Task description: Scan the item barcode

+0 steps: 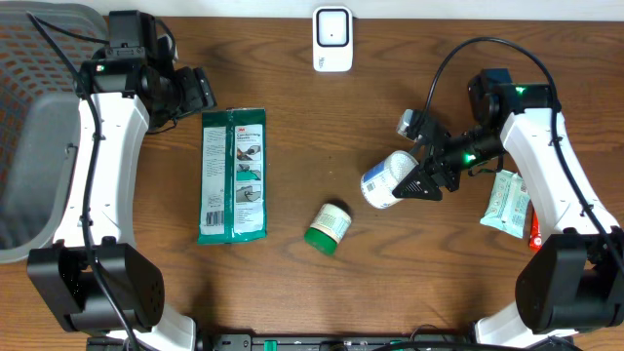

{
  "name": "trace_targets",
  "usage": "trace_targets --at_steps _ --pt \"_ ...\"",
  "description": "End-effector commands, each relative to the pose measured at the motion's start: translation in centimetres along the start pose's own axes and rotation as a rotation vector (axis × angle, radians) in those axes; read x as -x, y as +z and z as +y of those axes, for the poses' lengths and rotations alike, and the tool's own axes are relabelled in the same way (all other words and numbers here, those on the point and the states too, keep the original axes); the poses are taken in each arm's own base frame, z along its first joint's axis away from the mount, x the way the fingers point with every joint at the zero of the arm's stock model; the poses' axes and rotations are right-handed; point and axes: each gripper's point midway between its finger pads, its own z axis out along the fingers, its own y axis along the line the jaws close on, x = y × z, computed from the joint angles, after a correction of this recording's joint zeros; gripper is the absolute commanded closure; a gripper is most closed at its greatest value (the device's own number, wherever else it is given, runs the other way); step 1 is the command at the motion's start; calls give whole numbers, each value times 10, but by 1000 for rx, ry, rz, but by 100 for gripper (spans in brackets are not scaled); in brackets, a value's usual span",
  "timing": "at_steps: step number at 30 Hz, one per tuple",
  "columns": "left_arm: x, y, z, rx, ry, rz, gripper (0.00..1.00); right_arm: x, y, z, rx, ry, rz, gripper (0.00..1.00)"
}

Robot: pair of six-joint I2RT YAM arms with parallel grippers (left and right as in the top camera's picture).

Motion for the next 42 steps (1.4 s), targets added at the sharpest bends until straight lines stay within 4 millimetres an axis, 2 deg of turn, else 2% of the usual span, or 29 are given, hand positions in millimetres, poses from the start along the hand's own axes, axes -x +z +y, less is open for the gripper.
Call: trace_targets --at_steps 1,4,6,7,10,12,20,23,27,30,37,42 --pt "-1 2 4 14 -3 6 19 4 -5 0 -10 29 -20 53" --pt "-1 2 4 13 -2 5 20 4 -5 -4 -25 72 -15 52" --pt "-1 2 4 13 -2 5 19 3 -6 -9 -48 67 -8 61" --pt "-1 2 4 13 -2 5 19 2 -6 -10 -55 77 0 62" --pt "-1 2 4 13 -2 6 19 1 -6 -10 -56 113 3 61" --pt "-1 2 4 13 -2 5 19 1 -6 -9 -53 115 4 65" --pt "-1 2 4 13 -2 5 19 5 -5 -6 -34 105 -20 69" --pt "-1 2 4 13 -2 5 19 8 -5 3 8 12 -41 70" --pt "-1 2 4 13 -2 5 19 7 -7 26 95 -172 -71 75" --pt "-1 2 4 13 -2 6 19 8 -9 41 148 -271 -100 89" --pt "-1 2 4 13 -2 5 19 22 -13 50 184 -269 -197 96" --pt "-1 2 4 13 -2 5 19 31 -15 54 202 -260 -252 94"
